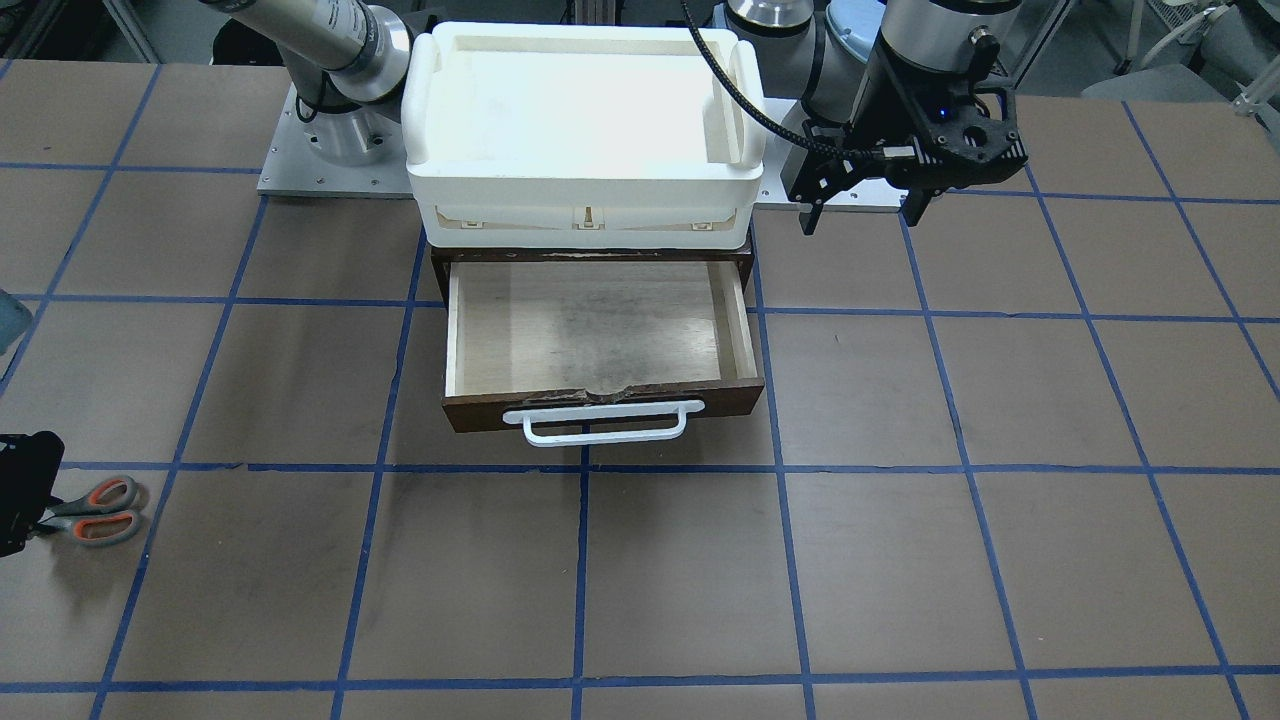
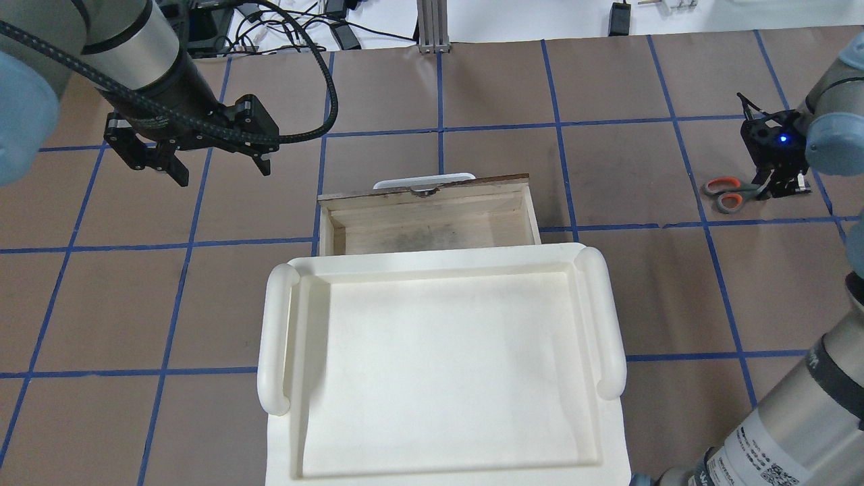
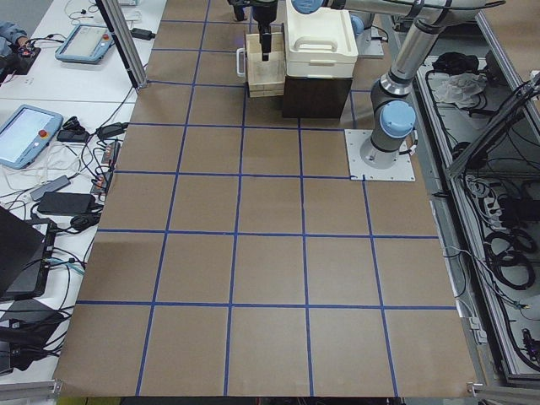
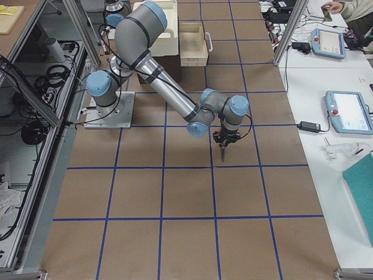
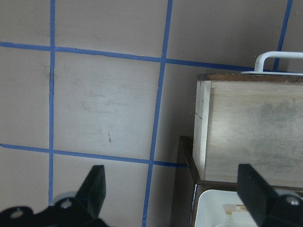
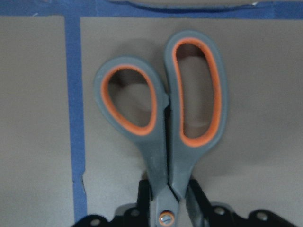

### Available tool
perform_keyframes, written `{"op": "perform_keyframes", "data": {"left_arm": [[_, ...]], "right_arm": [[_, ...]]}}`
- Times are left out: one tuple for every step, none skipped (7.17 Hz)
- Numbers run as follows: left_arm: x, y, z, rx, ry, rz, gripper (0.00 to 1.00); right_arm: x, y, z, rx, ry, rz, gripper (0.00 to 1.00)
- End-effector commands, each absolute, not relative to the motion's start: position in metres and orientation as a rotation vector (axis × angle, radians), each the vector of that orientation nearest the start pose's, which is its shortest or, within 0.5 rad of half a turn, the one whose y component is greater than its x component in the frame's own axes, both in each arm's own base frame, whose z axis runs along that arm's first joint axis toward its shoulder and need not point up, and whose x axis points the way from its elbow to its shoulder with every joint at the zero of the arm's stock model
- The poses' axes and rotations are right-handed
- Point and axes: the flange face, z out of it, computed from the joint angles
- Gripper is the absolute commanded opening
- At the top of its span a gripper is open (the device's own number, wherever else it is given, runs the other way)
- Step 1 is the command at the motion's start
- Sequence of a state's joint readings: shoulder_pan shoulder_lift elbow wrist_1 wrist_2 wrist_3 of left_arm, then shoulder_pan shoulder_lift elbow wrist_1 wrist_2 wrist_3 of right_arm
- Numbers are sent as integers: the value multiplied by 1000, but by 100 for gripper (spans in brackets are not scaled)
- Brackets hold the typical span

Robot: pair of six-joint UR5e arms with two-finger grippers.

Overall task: Put scissors in drawer and close it
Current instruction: 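Lift the scissors with the right gripper and carry them over the drawer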

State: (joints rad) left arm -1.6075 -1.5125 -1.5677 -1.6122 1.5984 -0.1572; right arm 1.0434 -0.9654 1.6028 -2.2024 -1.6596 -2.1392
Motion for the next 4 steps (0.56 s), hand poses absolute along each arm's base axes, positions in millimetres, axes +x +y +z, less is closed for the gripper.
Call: {"op": "perform_keyframes", "data": {"left_arm": [[-148,-463,513,-187,3110,-35,100],[-148,-463,513,-189,3110,-35,100],[-148,-463,513,-189,3110,-35,100],[-148,-463,513,-189,3110,-35,100]], "right_arm": [[-227,-635,199,-2300,2222,173,0],[-230,-642,235,-2335,2255,159,0],[-225,-642,269,-2357,2269,139,0],[-215,-638,312,-2382,2287,89,0]]}}
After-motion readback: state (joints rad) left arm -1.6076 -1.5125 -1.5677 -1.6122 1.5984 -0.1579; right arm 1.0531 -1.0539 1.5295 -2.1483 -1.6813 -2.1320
